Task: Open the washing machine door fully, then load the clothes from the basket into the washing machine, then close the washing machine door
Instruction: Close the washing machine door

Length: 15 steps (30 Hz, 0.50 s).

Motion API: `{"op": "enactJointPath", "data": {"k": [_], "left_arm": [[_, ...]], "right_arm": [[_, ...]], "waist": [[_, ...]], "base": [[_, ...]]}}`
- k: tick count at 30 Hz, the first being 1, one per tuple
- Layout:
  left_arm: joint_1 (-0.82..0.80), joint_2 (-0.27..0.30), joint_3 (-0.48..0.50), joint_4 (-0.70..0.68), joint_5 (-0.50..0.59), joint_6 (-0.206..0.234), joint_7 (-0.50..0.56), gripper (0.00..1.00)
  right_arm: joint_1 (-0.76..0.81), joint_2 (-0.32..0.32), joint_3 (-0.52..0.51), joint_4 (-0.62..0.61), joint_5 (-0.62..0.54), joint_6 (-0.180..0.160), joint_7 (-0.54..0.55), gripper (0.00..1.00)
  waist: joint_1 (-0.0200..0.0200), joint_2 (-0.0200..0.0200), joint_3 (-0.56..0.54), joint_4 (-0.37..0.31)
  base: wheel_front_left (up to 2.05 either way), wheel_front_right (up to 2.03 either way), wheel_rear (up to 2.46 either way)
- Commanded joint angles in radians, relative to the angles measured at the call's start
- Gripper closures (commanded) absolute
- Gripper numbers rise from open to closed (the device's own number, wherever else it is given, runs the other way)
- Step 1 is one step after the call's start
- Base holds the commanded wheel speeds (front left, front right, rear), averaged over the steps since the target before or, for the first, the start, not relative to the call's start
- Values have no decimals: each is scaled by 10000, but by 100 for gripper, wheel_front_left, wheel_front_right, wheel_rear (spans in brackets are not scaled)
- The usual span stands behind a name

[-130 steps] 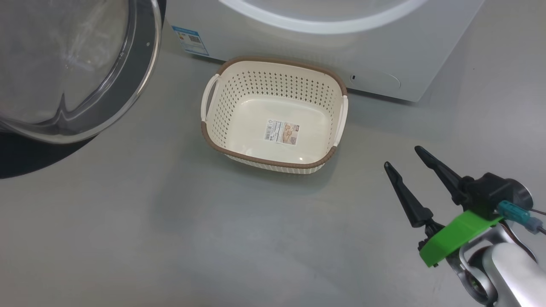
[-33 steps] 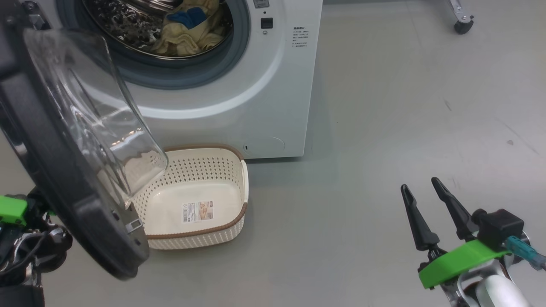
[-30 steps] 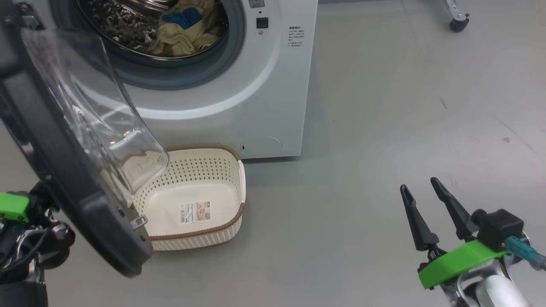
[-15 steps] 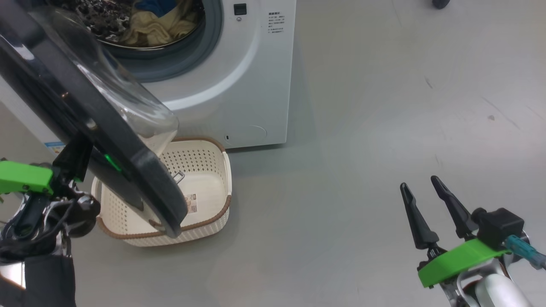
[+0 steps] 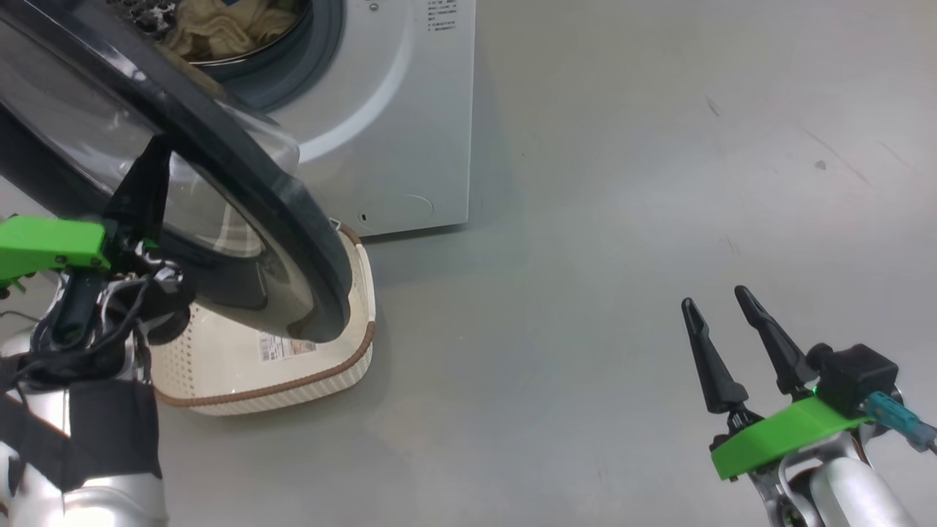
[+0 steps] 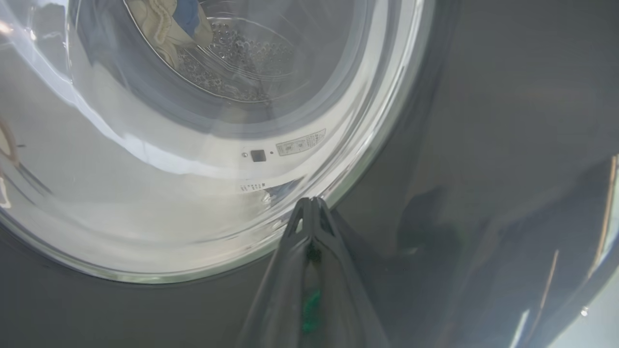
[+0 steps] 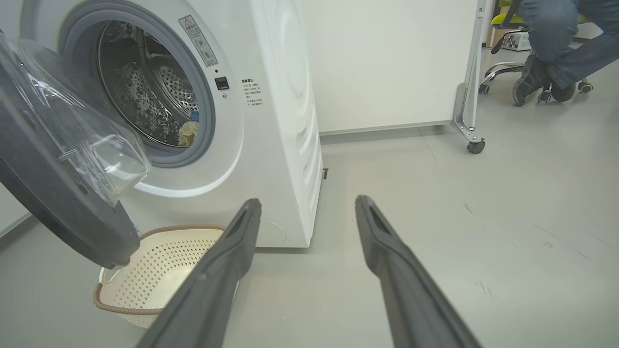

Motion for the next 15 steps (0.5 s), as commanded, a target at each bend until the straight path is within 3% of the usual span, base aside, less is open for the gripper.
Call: {"op": "enactJointPath", "data": {"k": [1,15], "left_arm": [[-551,193,132,-332,-68,-76,-78,100],[-1445,160,-115,623,-59,-76,-1341,100]], "right_arm": [[-351,-58,124,-326,-35,-29,-97,0],[-603,44,120,-345,-51,-29,-97,0]], "waist": [[0,0,39,-34],[0,0,499,-278]], "base": [[0,0,0],[0,0,0]]}}
